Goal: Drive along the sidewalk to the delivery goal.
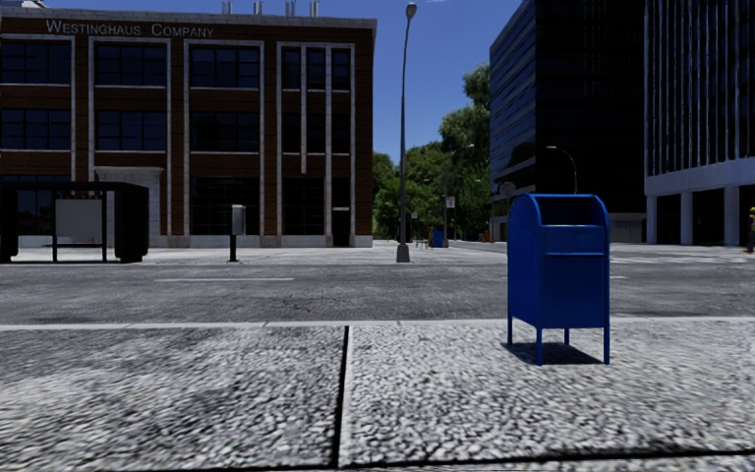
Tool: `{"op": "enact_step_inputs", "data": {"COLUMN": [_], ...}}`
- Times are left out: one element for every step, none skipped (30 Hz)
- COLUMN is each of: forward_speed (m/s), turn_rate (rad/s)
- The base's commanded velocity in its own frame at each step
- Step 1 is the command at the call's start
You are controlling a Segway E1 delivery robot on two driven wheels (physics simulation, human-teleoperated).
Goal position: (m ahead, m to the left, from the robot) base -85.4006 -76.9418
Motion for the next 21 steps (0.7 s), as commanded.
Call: {"op": "enact_step_inputs", "data": {"forward_speed": [0.0,0.0,0.0,0.0,0.0,0.0,0.0,0.0,0.0,0.0,0.0,0.0,0.0,0.0,0.0,0.0,0.0,0.0,0.0,0.0,0.0], "turn_rate": [-1.2,-1.2,-1.2,-1.2,-1.2,-1.2,-1.2,-1.2,-1.2,-1.2,-1.2,-1.2,-1.2,-1.2,-1.2,-1.2,-1.2,-1.2,-1.2,-1.2,-1.2]}}
